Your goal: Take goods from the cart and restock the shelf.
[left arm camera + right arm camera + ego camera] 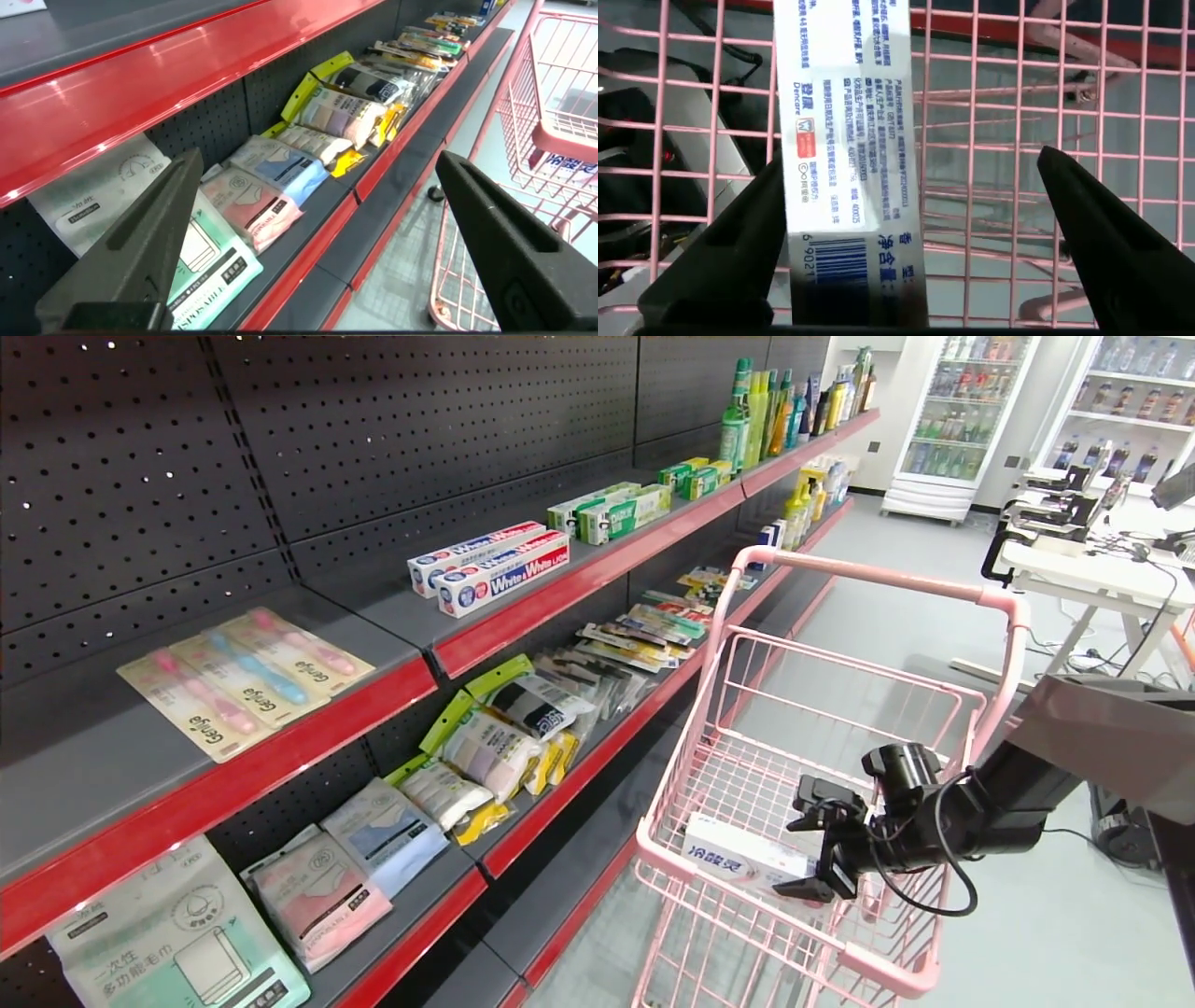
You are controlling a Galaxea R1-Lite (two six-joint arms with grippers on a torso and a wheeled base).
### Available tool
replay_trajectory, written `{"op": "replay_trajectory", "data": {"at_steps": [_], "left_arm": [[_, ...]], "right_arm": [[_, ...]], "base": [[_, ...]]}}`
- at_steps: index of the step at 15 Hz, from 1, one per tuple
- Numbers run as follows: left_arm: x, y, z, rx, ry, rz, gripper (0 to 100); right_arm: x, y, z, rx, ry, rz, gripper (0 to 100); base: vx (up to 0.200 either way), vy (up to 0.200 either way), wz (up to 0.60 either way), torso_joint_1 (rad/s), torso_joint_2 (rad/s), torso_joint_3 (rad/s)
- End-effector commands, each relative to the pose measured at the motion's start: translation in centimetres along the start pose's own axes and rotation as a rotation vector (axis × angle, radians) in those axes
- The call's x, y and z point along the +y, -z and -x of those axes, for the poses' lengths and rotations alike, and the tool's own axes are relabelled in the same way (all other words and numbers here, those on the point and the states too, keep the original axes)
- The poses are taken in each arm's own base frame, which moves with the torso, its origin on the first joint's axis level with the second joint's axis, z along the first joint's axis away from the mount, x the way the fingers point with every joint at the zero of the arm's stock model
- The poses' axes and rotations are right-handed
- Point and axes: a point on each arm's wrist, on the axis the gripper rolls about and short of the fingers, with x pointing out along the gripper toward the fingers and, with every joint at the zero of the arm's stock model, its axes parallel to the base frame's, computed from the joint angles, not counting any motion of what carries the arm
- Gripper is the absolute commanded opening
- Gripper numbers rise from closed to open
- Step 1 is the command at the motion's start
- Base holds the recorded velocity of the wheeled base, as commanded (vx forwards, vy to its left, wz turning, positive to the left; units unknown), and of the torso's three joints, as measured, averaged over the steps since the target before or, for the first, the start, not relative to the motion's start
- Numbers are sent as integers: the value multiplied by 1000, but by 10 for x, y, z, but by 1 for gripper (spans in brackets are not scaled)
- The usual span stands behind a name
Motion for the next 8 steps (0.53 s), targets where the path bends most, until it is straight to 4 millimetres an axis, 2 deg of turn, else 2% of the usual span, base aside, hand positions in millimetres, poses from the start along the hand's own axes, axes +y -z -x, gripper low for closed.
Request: {"op": "replay_trajectory", "data": {"at_steps": [1, 8], "left_arm": [[0, 0, 0, 1, 0, 0, 100], [0, 0, 0, 1, 0, 0, 100]], "right_arm": [[-2, 3, -6, 3, -3, 0, 100], [-6, 2, -9, 2, -2, 9, 100]], "base": [[0, 0, 0, 0, 0, 0], [0, 0, 0, 0, 0, 0]]}}
